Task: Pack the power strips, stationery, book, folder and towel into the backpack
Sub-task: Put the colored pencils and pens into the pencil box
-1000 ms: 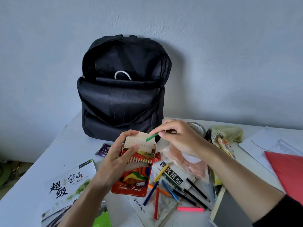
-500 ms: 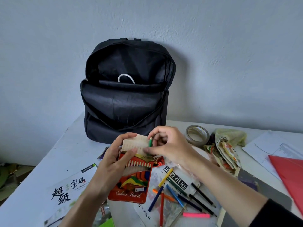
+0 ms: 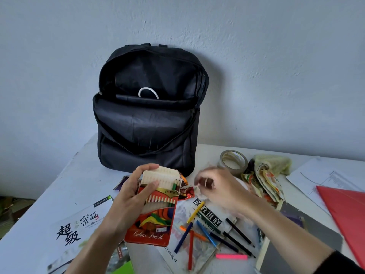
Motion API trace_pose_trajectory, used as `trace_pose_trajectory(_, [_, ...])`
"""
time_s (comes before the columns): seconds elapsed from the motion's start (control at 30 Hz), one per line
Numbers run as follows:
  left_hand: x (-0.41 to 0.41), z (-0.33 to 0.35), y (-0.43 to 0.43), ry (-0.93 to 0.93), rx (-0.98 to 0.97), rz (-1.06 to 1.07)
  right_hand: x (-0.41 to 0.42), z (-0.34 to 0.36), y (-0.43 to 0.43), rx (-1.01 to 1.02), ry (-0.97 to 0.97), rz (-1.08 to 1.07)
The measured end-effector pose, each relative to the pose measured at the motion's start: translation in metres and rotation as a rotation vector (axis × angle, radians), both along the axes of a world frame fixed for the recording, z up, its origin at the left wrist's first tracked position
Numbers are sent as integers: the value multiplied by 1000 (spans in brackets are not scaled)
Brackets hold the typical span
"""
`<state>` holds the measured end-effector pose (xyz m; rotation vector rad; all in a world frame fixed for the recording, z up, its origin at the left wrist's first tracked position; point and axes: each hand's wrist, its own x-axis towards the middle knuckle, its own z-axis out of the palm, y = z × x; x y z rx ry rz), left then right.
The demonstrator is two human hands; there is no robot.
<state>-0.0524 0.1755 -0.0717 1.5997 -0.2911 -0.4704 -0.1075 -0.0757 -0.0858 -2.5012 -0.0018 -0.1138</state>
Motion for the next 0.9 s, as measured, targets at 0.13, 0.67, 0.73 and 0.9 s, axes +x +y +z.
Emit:
trace_pose_trajectory(0.13, [-2,-1,-3,36,1,1,-5,-32,-10,-421,142,184])
trace_pose_trajectory(0.67, [-4,-8,-3,-23,95,32,1,28,-12,464,-78,-64])
trace_pose_trajectory(0.73, [-4,-5,-4,-40,101,27,4,36,-7,692,-97,-72])
trace_pose_trajectory(0.9, [-8,5,-5,-62,86,-12,13,42,13,755,-165,-61])
